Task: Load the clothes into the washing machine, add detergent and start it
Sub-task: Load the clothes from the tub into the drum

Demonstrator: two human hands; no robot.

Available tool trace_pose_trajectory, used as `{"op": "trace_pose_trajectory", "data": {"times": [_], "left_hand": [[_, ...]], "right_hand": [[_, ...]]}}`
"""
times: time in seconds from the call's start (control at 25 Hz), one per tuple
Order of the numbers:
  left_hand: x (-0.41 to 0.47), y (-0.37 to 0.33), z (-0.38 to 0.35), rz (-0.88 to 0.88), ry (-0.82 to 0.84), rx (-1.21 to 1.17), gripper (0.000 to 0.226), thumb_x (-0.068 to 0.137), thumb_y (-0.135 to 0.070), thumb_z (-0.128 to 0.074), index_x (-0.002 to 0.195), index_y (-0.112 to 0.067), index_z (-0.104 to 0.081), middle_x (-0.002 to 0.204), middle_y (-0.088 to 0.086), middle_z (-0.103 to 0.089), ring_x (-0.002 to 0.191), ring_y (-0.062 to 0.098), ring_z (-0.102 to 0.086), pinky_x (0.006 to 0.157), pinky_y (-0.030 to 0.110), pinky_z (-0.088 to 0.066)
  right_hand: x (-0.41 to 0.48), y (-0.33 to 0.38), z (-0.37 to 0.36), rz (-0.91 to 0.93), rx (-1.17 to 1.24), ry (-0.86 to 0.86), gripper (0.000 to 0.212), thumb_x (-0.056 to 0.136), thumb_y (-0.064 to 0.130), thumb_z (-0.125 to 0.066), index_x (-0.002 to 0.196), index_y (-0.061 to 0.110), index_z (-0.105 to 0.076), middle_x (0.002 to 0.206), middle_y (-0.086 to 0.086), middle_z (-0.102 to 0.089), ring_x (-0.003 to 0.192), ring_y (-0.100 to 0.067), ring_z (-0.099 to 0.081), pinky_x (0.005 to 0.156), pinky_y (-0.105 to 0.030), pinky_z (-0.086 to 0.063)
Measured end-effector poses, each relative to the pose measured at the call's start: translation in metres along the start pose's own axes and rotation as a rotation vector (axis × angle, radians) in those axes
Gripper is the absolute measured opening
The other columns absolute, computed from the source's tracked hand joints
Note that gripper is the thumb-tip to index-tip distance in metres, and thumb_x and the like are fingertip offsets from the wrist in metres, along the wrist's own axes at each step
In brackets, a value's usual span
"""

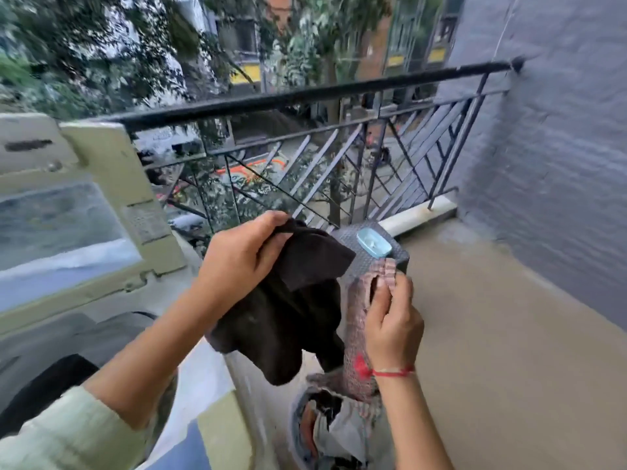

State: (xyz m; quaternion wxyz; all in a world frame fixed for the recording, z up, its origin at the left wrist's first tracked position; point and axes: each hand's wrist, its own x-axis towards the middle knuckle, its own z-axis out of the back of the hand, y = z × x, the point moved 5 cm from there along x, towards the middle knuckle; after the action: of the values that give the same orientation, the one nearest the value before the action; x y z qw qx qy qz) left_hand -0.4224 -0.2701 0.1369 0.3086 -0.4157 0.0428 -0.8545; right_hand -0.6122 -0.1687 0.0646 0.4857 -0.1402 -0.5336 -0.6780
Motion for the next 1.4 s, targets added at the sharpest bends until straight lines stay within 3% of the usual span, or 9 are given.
{"op": "trace_pose_trajectory", "data": {"times": [0.28, 0.52, 0.76, 0.96, 1.04, 1.12, 1.16, 1.28, 1.4], "left_hand": [[-0.041, 0.043, 0.242, 0.099, -0.475, 0.271, 0.02, 0.096, -0.028, -0.043, 0.107, -0.014, -0.052, 0.082, 0.01, -0.065, 0.071, 0.02, -0.055, 0.065, 0.027, -0.039], [-0.152, 0.114, 0.376, 0.475, -0.594, 0.637, 0.028, 0.096, -0.03, -0.042, 0.11, -0.009, -0.055, 0.093, 0.023, -0.066, 0.083, 0.043, -0.062, 0.071, 0.043, -0.044], [-0.245, 0.144, 0.418, 0.627, -0.457, 0.623, 0.018, 0.095, -0.022, -0.054, 0.107, -0.01, -0.059, 0.095, 0.014, -0.069, 0.09, 0.033, -0.066, 0.074, 0.039, -0.048], [-0.261, 0.142, 0.413, 0.576, -0.386, 0.481, 0.018, 0.095, -0.029, -0.051, 0.106, -0.019, -0.059, 0.096, -0.003, -0.069, 0.086, 0.016, -0.064, 0.074, 0.026, -0.047], [-0.255, 0.138, 0.402, 0.532, -0.287, 0.411, 0.021, 0.095, -0.038, -0.048, 0.107, -0.025, -0.058, 0.093, -0.017, -0.065, 0.084, 0.002, -0.061, 0.072, 0.013, -0.045], [-0.253, 0.138, 0.39, 0.512, -0.195, 0.372, 0.023, 0.093, -0.05, -0.045, 0.105, -0.033, -0.054, 0.085, -0.032, -0.058, 0.078, -0.01, -0.056, 0.066, 0.006, -0.04], [-0.256, 0.143, 0.387, 0.537, -0.177, 0.351, 0.025, 0.09, -0.057, -0.047, 0.104, -0.037, -0.052, 0.081, -0.035, -0.056, 0.074, -0.012, -0.055, 0.063, 0.006, -0.039], [-0.278, 0.178, 0.385, 0.819, -0.019, 0.295, 0.047, 0.067, -0.067, -0.069, 0.103, -0.041, -0.054, 0.081, -0.028, -0.056, 0.078, -0.01, -0.055, 0.063, 0.011, -0.04], [-0.314, 0.215, 0.355, 1.02, 0.527, 0.368, 0.034, 0.067, -0.044, -0.08, 0.095, -0.031, -0.066, 0.083, -0.019, -0.06, 0.084, 0.005, -0.06, 0.068, 0.02, -0.043]], "right_hand": [[0.051, 0.161, -0.016, 0.216, 0.133, -0.002, 0.045, 0.096, 0.036, -0.042, 0.07, 0.006, -0.065, 0.052, -0.019, -0.06, 0.046, -0.038, -0.057, 0.045, -0.027, -0.026], [0.011, 0.313, -0.094, 0.503, 0.306, 0.386, 0.057, 0.088, 0.055, -0.05, 0.051, 0.011, -0.048, 0.053, -0.012, -0.053, 0.053, -0.035, -0.054, 0.048, -0.03, -0.028], [-0.086, 0.41, -0.203, 0.705, 0.142, 0.945, 0.031, 0.082, 0.044, -0.062, 0.1, 0.02, -0.061, 0.106, -0.005, -0.057, 0.094, -0.029, -0.06, 0.072, -0.036, -0.049], [-0.165, 0.443, -0.255, 0.757, 0.337, 1.362, 0.097, 0.064, 0.031, -0.08, 0.142, 0.037, -0.023, 0.126, -0.003, -0.06, 0.105, -0.024, -0.061, 0.081, -0.036, -0.052], [-0.189, 0.442, -0.268, 0.699, 0.456, 1.512, 0.084, 0.067, 0.021, -0.08, 0.138, 0.034, -0.037, 0.112, 0.007, -0.063, 0.095, -0.013, -0.06, 0.078, -0.03, -0.049], [-0.196, 0.436, -0.278, 0.605, 0.594, 1.542, 0.029, 0.078, 0.009, -0.071, 0.086, 0.036, -0.066, 0.075, 0.018, -0.062, 0.071, 0.006, -0.052, 0.067, -0.024, -0.042], [-0.191, 0.43, -0.286, 0.568, 0.628, 1.488, 0.034, 0.081, 0.002, -0.065, 0.067, 0.033, -0.065, 0.063, 0.017, -0.06, 0.064, 0.009, -0.047, 0.062, -0.024, -0.041], [-0.136, 0.401, -0.306, 0.321, 0.673, 1.267, 0.024, 0.082, -0.01, -0.054, 0.095, 0.002, -0.071, 0.097, -0.017, -0.071, 0.092, -0.016, -0.061, 0.083, -0.034, -0.048], [-0.054, 0.352, -0.312, 0.138, 0.487, 1.065, 0.032, 0.081, -0.013, -0.054, 0.11, -0.006, -0.064, 0.113, -0.025, -0.064, 0.111, -0.034, -0.059, 0.096, -0.033, -0.042]]}}
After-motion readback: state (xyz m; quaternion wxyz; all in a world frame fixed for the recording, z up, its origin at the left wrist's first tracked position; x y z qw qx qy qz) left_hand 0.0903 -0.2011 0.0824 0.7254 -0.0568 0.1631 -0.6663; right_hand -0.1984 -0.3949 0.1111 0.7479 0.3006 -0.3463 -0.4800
